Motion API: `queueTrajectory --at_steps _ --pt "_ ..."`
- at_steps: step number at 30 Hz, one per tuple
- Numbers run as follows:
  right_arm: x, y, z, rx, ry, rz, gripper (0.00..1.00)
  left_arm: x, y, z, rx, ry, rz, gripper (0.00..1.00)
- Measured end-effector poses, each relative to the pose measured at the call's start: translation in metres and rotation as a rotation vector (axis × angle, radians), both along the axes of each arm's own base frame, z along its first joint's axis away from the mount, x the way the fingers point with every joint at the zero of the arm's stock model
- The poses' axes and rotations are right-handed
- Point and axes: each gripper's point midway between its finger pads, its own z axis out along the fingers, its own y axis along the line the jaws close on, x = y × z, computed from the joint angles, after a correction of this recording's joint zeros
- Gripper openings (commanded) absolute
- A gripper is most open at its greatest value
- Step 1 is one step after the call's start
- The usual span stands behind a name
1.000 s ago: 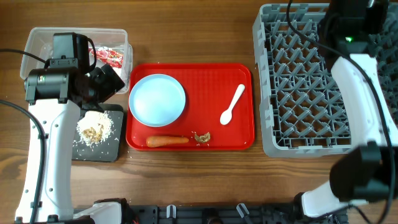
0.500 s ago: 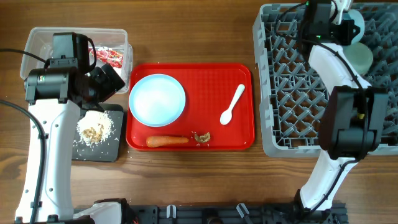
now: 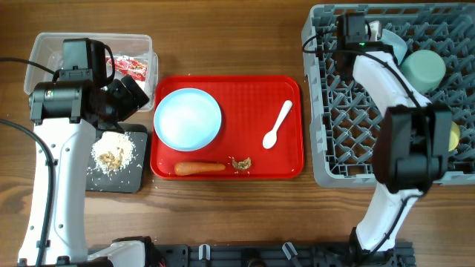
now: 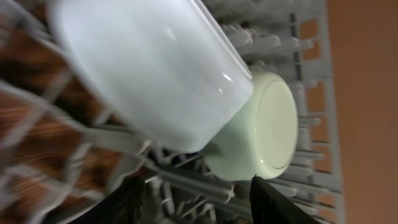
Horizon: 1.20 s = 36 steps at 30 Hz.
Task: Sort waste into correct bins and load items into the dishwasher rack
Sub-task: 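Reach the right gripper to the white spoon and grasp it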
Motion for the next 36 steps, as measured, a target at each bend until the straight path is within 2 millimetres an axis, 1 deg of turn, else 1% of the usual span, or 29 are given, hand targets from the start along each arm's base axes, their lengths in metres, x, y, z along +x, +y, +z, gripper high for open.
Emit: queueTrajectory --at_steps 1,2,4,6,8,9,10,11,12,14,15,16,17,19,20,23,25,29,33,34,36 --pt "0.000 0.006 0.012 0.042 -0.030 0.016 0.78 0.000 0.000 0.000 0.000 0.000 0.000 1.00" --pt "-0.001 0.013 0.029 0.086 -0.074 0.032 0.82 0.000 0.000 0.000 0.000 0.000 0.000 1.00" --pt "-0.005 0.029 0.066 0.168 -0.158 0.082 0.82 0.000 0.000 0.000 0.000 0.000 0.000 1.00" --pt "-0.013 0.051 0.108 0.269 -0.246 0.162 0.82 0.000 0.000 0.000 0.000 -0.001 0.000 1.00" --pt "-0.024 0.080 0.136 0.407 -0.294 0.269 0.79 0.000 0.000 0.000 0.000 -0.001 0.000 1.00" --pt "-0.032 0.104 0.146 0.521 -0.300 0.349 0.79 0.000 0.000 0.000 0.000 -0.001 0.000 1.00" --pt "-0.037 0.119 0.148 0.596 -0.294 0.386 0.79 0.000 0.000 0.000 0.000 0.000 0.000 1.00" --pt "-0.042 0.133 0.145 0.670 -0.273 0.407 0.79 0.000 0.000 0.000 0.000 -0.001 0.000 1.00" --pt "-0.051 0.150 0.137 0.747 -0.228 0.414 0.79 0.000 0.000 0.000 0.000 -0.001 0.000 1.00" --pt "-0.063 0.174 0.123 0.848 -0.162 0.393 0.79 0.000 0.000 0.000 0.000 -0.001 0.000 1.00" --pt "-0.073 0.193 0.111 0.895 -0.094 0.403 0.79 0.000 0.000 0.000 0.000 -0.001 0.000 1.00" --pt "-0.083 0.204 0.101 0.916 -0.041 0.377 0.79 0.000 0.000 0.000 0.000 -0.001 0.000 1.00" --pt "-0.092 0.216 0.089 0.932 0.013 0.351 0.79 0.000 0.000 0.000 0.000 0.000 0.000 1.00" --pt "-0.103 0.239 0.067 0.951 0.083 0.322 0.79 0.000 0.000 0.000 0.000 0.000 0.000 1.00" --pt "-0.110 0.251 0.051 0.955 0.127 0.301 0.79 0.000 0.000 0.000 0.000 0.000 0.000 1.00" --pt "-0.133 0.274 0.002 0.938 0.242 0.187 0.79 0.000 0.000 0.000 0.000 0.000 0.000 1.00" --pt "-0.141 0.281 -0.018 0.923 0.275 0.129 0.79 0.000 0.000 0.000 0.000 0.000 0.000 1.00" --pt "-0.146 0.286 -0.052 0.884 0.307 0.021 0.79 0.000 0.000 0.000 0.000 0.000 0.000 1.00" --pt "-0.150 0.280 -0.088 0.833 0.354 -0.068 0.79 0.000 0.000 0.000 0.000 0.001 0.000 1.00" --pt "-0.151 0.279 -0.093 0.825 0.363 -0.078 0.78 0.000 0.000 0.000 0.000 0.001 0.000 1.00" --pt "-0.151 0.280 -0.107 0.816 0.378 -0.093 0.71 -0.001 0.000 0.000 0.000 0.002 0.000 1.00"
